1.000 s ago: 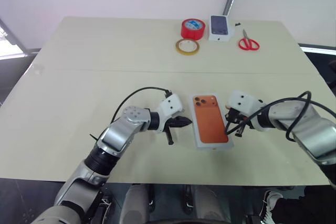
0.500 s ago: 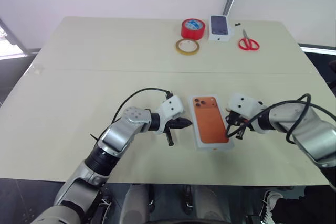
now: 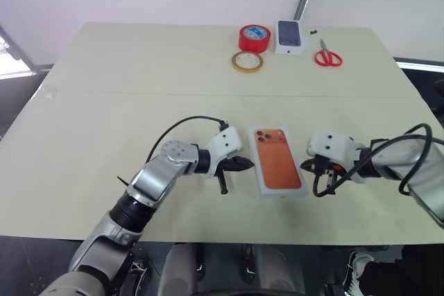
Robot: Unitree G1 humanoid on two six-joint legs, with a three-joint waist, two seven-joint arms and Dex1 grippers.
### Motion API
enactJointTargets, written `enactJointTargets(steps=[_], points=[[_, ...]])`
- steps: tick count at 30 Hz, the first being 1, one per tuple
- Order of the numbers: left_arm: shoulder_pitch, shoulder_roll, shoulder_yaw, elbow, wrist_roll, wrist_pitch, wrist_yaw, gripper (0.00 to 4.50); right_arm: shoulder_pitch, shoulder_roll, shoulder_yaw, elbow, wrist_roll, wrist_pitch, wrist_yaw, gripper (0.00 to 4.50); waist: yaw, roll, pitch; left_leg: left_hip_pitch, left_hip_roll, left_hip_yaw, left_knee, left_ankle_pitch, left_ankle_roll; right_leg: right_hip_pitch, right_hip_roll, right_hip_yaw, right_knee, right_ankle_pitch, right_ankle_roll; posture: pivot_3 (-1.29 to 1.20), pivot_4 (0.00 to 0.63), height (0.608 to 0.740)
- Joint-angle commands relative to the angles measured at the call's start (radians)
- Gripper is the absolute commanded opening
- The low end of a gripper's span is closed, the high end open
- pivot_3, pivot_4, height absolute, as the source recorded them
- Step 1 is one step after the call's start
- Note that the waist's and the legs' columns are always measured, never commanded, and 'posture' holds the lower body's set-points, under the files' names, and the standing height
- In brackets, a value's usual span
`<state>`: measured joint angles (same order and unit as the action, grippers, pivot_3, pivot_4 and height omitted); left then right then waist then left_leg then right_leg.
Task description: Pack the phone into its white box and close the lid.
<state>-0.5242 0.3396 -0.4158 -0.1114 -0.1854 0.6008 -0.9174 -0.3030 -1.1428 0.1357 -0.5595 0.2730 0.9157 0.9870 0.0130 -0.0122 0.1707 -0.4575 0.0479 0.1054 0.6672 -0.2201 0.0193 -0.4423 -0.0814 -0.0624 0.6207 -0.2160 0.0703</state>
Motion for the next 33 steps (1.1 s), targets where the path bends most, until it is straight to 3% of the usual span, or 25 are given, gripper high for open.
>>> enactJointTargets(steps=[1,9,17,21,25,33], points=[[-0.011,-0.008,-0.009,-0.041,-0.01,-0.012,-0.009,0.0,0.009,0.001,-0.017,-0.063,0.027,-0.003,0.006,0.03,0.0,0.0,0.0,0.0,0.0,0.0,0.0,0.0,0.0,0.0,0.0,0.0,0.0,0.0,0.0,0.0,0.15,0.74],[0.001,0.008,-0.002,-0.027,-0.004,-0.014,-0.006,0.0,0.051,-0.027,-0.023,-0.06,0.008,-0.038,0.015,0.03,0.001,0.0,0.0,0.0,0.0,0.0,0.0,0.0,0.0,0.0,0.0,0.0,0.0,0.0,0.0,0.0,0.15,0.74],[-0.05,0.0,0.152,-0.004,-0.102,0.017,0.014,0.0,0.102,-0.061,-0.196,-0.017,0.082,-0.139,0.118,0.03,0.002,0.0,0.0,0.0,0.0,0.0,0.0,0.0,0.0,0.0,0.0,0.0,0.0,0.0,0.0,0.0,0.15,0.74],[-0.101,-0.035,0.168,0.034,-0.113,0.02,0.033,0.0,0.164,-0.056,-0.257,-0.068,0.165,-0.132,0.17,0.03,0.004,0.0,0.0,0.0,0.0,-0.001,0.001,0.0,0.0,0.002,0.0,0.0,0.0,-0.001,0.001,0.0,0.15,0.74],[-0.13,-0.078,0.112,0.108,-0.06,-0.007,0.052,0.0,0.225,-0.034,-0.225,-0.131,0.194,-0.114,0.146,0.03,0.002,-0.001,0.0,0.002,-0.001,-0.001,0.001,0.0,0.0,0.003,0.0,0.0,0.0,0.0,0.004,0.0,0.15,0.74],[-0.118,-0.111,0.003,0.192,0.015,-0.05,0.042,0.0,0.27,-0.003,-0.095,-0.118,0.111,-0.107,0.027,0.03,0.001,-0.001,0.0,0.004,-0.001,-0.001,0.001,0.0,0.0,0.004,0.0,0.0,0.0,-0.001,0.001,0.0,0.15,0.74]])
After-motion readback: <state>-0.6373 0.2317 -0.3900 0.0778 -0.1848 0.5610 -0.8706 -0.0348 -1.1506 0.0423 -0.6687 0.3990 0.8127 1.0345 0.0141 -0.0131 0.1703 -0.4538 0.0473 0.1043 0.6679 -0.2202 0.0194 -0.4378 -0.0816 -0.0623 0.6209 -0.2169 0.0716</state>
